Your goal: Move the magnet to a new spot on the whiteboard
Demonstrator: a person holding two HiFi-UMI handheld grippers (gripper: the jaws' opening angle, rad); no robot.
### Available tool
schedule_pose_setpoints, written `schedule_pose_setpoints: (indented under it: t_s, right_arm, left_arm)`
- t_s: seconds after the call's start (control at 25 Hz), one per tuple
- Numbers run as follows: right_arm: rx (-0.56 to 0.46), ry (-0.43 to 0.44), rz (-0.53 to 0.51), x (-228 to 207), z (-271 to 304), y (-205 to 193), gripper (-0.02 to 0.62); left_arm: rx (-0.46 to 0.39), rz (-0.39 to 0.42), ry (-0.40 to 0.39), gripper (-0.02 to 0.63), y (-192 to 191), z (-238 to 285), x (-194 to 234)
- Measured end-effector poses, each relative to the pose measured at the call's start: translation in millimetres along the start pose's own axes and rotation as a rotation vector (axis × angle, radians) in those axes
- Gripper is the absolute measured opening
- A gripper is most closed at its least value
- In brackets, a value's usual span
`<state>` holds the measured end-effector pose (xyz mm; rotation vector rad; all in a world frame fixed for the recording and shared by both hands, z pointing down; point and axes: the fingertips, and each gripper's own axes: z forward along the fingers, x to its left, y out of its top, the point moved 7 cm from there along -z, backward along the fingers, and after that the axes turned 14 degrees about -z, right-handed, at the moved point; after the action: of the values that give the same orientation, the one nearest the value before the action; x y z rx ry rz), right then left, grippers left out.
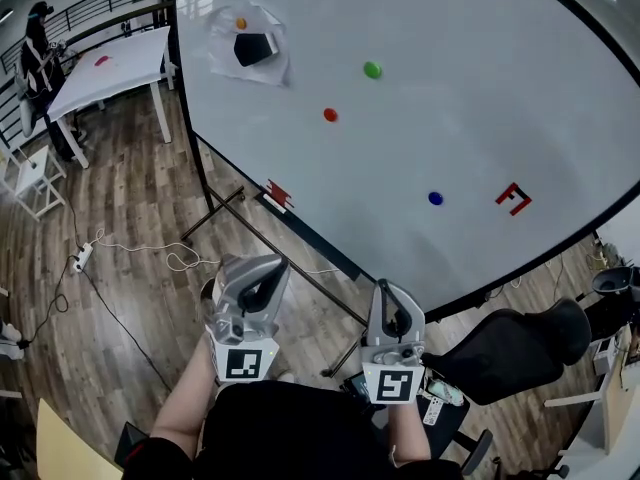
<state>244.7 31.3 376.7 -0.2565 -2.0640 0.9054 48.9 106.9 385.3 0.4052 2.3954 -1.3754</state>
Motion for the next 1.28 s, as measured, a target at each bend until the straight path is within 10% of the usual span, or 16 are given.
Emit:
schedule_pose_setpoints:
  t_s: [1.28]
  right_arm:
    - [0.197, -0.216, -0.138, 16, 125, -52, 0.0]
  left_arm:
    - [-0.208, -0.131, -0.231, 0.002, -103, 146, 102]
